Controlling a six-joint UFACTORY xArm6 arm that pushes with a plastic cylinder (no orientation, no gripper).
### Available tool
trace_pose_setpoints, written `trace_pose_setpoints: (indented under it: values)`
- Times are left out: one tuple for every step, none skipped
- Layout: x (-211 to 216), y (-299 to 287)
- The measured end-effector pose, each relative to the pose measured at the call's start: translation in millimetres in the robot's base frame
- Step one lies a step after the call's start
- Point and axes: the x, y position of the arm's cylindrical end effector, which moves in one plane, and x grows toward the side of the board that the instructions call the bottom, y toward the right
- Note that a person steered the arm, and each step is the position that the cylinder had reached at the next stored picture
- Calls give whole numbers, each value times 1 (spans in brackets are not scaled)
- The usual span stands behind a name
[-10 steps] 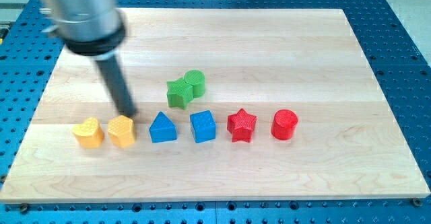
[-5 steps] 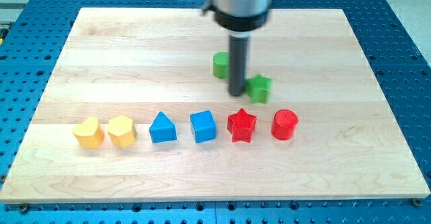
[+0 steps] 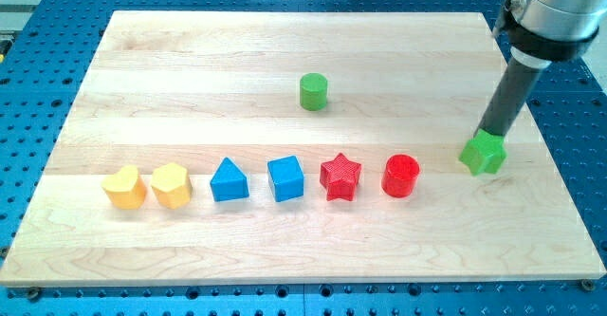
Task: Keep the green star to the right of the red circle
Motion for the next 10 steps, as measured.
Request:
trace_pose_setpoints:
  values:
    - [15, -5]
    - [24, 3]
    - [34, 29]
    - [44, 15]
    - [58, 15]
    - [58, -12]
    - [58, -12]
    - [50, -9]
    - [65, -7]
    - [65, -43]
